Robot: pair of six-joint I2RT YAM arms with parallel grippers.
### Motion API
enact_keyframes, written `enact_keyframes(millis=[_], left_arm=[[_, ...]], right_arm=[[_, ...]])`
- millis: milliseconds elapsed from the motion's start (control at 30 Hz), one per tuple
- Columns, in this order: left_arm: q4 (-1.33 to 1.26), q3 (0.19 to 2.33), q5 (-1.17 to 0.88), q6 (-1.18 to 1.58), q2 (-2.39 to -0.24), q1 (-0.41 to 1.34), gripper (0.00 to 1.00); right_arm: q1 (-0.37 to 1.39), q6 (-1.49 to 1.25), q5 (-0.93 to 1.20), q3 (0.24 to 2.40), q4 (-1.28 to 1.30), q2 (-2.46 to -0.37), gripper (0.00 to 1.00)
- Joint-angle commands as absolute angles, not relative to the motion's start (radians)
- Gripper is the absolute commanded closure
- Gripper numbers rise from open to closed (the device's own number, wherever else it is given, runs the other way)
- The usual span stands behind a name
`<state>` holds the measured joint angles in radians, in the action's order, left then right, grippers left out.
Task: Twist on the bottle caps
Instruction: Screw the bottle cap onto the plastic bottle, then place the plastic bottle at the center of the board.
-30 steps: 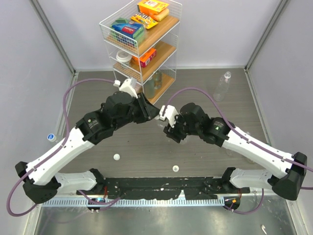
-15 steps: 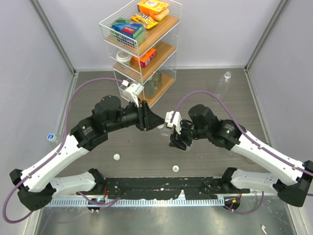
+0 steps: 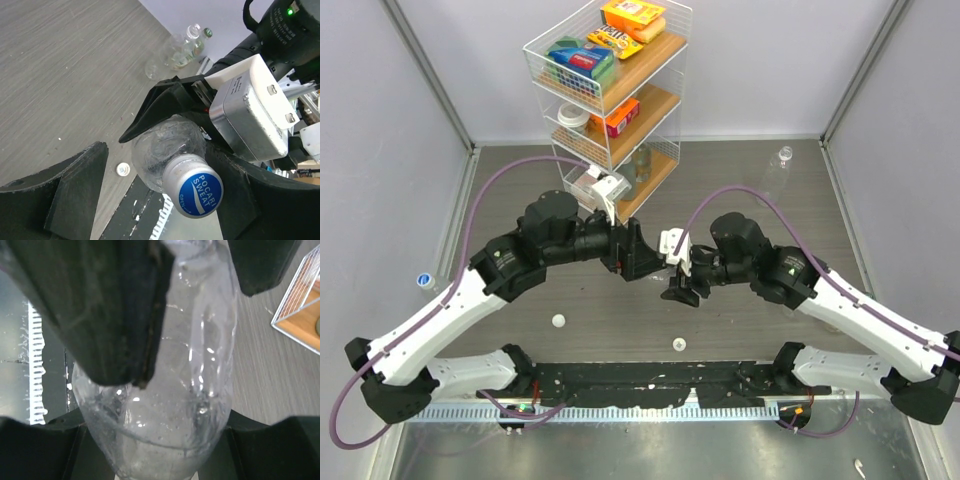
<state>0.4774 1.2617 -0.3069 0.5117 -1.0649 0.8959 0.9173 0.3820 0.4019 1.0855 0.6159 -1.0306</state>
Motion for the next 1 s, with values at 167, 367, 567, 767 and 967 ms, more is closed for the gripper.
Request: enact_keyframes(millis=[167, 367, 567, 767, 967], left_arm=[[0.518, 1.338, -0.417, 0.491, -1.140, 0.919, 0.43], [0.555, 1.348, -0.358, 0.492, -1.135, 0.917, 1.00], [0.598, 1.355, -0.195, 0.518, -1.114, 0.919, 1.00], [0.682, 1.379, 0.033, 0.532, -1.108, 0.919, 1.00], [0.837, 1.391, 0.387, 0.589, -1.121, 0.919, 1.00]], right_arm=[[0.930, 0.399, 0.411, 1.114, 0.523, -1.083, 0.99], [0.931, 0.358, 0.335, 1.092, 0.485, -1.063, 0.93], [0.930, 0.330, 0.281, 1.042, 0.399, -1.023, 0.50], [0.930, 0.313, 0.249, 1.006, 0.357, -0.993, 0.13], [0.930, 0.310, 0.218, 0.965, 0.310, -0.919, 0.13]])
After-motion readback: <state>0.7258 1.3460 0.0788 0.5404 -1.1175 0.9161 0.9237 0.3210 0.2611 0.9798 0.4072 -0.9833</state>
